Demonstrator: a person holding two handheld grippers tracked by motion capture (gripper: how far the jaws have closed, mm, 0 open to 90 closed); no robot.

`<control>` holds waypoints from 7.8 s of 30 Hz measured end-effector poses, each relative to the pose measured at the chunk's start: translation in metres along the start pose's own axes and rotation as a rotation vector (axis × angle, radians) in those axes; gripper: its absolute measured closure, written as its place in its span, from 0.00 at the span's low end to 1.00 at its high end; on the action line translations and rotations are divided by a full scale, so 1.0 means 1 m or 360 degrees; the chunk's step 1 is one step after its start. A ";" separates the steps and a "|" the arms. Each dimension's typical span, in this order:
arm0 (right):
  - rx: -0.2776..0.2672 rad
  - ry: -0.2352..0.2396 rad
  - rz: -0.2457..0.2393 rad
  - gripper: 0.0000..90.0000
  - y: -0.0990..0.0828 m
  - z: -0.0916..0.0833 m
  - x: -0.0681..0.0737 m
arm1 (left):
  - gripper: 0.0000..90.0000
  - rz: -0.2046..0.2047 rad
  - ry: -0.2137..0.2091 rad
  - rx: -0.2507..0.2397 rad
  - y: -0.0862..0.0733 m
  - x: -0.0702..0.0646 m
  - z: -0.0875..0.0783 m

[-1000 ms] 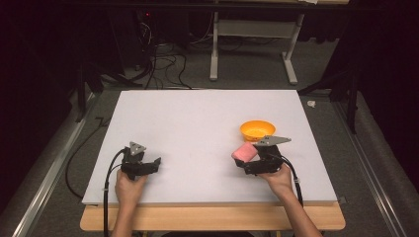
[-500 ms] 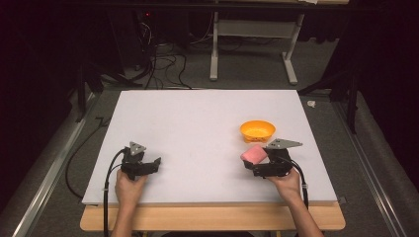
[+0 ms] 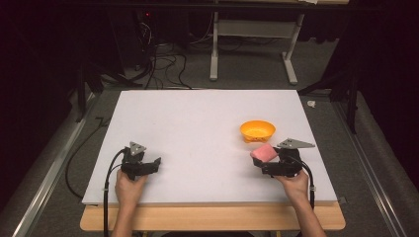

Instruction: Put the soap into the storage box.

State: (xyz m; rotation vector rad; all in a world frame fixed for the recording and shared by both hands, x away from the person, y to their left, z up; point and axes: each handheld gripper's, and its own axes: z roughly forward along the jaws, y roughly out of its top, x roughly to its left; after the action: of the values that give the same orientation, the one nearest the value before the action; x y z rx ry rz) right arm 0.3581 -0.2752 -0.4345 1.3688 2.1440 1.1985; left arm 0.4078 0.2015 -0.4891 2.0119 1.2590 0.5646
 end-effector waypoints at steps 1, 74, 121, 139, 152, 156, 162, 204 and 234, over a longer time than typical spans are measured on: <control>-0.0006 -0.0013 0.0009 0.15 0.000 -0.002 -0.002 | 0.23 0.0000 0.0000 0.0000 0.000 0.000 0.000; 0.0086 -0.0220 0.0174 0.15 0.079 0.031 -0.029 | 0.23 0.0003 -0.0004 0.0005 0.000 0.000 0.000; 0.0289 -0.0356 0.0270 0.15 0.086 0.081 -0.043 | 0.23 0.0017 0.0014 -0.0005 0.000 -0.001 -0.001; 0.0322 -0.0381 0.0296 0.15 0.083 0.086 -0.038 | 0.23 0.0018 0.0015 -0.0005 0.000 -0.001 -0.001; 0.0342 -0.0351 0.0364 0.15 0.082 0.088 -0.040 | 0.23 0.0018 0.0015 -0.0005 0.000 -0.001 -0.001; 0.0342 -0.0340 0.0376 0.15 0.082 0.088 -0.042 | 0.23 0.0017 0.0014 -0.0005 0.000 -0.001 -0.001; 0.0345 -0.0337 0.0397 0.15 0.081 0.089 -0.043 | 0.23 0.0017 0.0014 -0.0005 0.000 -0.001 -0.001; 0.0289 -0.0311 0.0406 0.15 0.084 0.078 -0.042 | 0.23 0.0017 0.0014 -0.0005 0.000 -0.001 0.000; 0.0061 -0.0225 0.0237 0.20 0.072 0.026 -0.025 | 0.23 0.0018 0.0014 -0.0006 0.000 -0.001 0.000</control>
State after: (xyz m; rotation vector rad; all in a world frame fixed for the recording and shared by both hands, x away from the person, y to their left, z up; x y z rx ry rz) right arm 0.4291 -0.2708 -0.3964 1.6036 2.0076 1.0820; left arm 0.4068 0.2006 -0.4890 2.0168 1.2520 0.5815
